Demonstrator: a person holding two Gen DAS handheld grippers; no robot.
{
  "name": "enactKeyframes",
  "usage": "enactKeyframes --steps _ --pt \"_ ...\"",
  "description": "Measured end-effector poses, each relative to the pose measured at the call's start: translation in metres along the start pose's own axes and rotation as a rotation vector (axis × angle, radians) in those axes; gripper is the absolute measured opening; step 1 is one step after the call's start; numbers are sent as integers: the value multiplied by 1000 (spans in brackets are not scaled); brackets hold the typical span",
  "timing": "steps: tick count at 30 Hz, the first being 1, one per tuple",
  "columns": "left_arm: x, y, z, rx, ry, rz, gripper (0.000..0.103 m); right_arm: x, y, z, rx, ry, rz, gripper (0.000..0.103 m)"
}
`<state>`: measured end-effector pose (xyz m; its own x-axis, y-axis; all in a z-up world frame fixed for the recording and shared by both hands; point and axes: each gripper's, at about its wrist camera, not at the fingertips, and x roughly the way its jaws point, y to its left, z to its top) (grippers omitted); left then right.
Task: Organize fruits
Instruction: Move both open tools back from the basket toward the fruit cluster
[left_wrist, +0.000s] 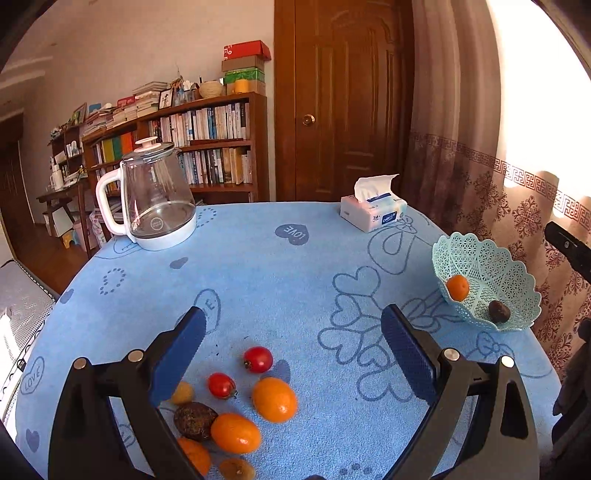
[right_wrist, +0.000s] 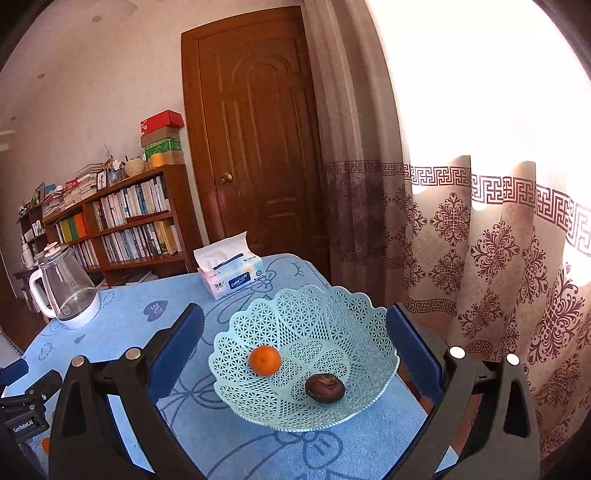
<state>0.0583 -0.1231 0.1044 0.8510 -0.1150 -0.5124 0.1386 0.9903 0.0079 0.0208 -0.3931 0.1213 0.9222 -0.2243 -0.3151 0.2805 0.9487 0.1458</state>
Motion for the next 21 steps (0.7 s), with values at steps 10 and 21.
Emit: enactKeyframes --steps 10,21 --pt "1 30 -12 -41 27 55 95 2 12 -6 -41 19 14 100" --pt "3 55 -25 -63 57 105 95 1 28 -14 -85 36 43 100"
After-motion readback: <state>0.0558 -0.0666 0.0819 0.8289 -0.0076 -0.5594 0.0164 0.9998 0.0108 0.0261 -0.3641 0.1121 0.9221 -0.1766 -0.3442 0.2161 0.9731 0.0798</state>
